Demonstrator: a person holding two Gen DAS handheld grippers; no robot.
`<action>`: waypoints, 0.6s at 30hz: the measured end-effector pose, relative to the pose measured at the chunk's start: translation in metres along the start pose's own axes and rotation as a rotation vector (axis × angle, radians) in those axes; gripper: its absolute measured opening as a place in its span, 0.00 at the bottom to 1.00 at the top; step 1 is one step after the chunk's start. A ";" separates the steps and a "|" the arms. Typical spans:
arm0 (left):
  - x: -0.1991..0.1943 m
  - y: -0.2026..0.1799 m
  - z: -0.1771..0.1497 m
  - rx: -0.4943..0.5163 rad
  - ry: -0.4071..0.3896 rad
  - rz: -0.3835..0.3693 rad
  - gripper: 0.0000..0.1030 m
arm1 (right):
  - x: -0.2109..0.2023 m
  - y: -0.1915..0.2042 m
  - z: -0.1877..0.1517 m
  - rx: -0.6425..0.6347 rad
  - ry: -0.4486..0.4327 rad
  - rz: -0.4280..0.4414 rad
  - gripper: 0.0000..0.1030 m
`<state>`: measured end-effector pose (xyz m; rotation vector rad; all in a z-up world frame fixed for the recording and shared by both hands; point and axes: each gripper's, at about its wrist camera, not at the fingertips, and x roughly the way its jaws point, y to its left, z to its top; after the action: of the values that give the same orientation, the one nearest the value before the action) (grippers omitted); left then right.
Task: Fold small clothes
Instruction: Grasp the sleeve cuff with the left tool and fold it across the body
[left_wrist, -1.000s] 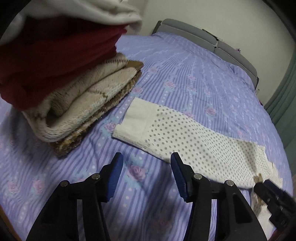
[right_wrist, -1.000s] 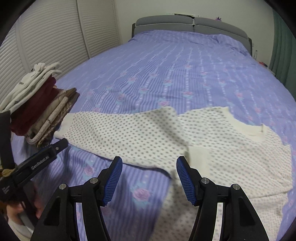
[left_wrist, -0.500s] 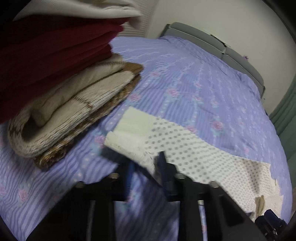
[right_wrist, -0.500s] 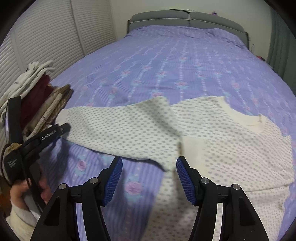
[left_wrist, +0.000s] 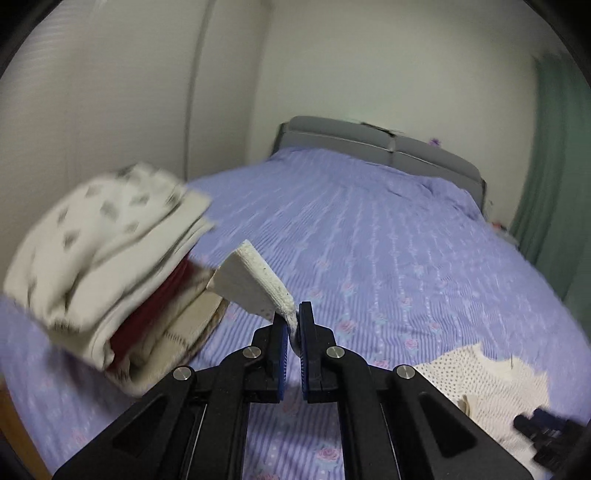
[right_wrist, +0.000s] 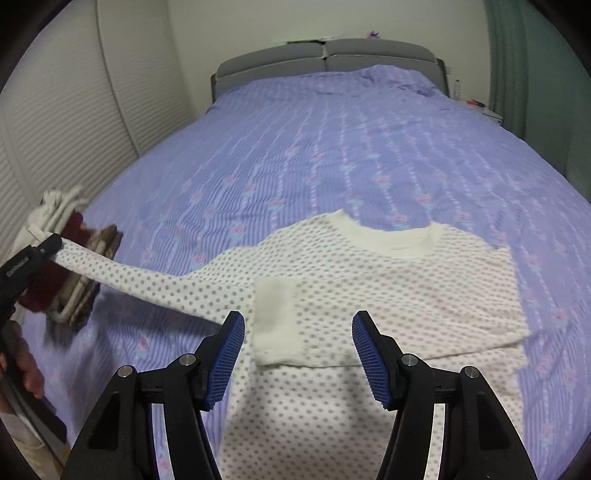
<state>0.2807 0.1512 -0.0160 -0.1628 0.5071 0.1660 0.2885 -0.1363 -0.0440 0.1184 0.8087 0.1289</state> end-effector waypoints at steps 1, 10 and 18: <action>0.000 -0.006 0.004 0.023 -0.003 -0.014 0.08 | -0.006 -0.005 -0.001 0.004 -0.008 -0.002 0.59; -0.024 -0.097 0.023 0.277 -0.094 -0.137 0.08 | -0.041 -0.052 -0.006 0.053 -0.049 -0.036 0.59; -0.048 -0.198 0.023 0.470 -0.144 -0.344 0.08 | -0.069 -0.115 -0.008 0.138 -0.096 -0.097 0.59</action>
<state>0.2895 -0.0422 0.0502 0.2205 0.3561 -0.2766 0.2433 -0.2601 -0.0178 0.2134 0.7255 -0.0239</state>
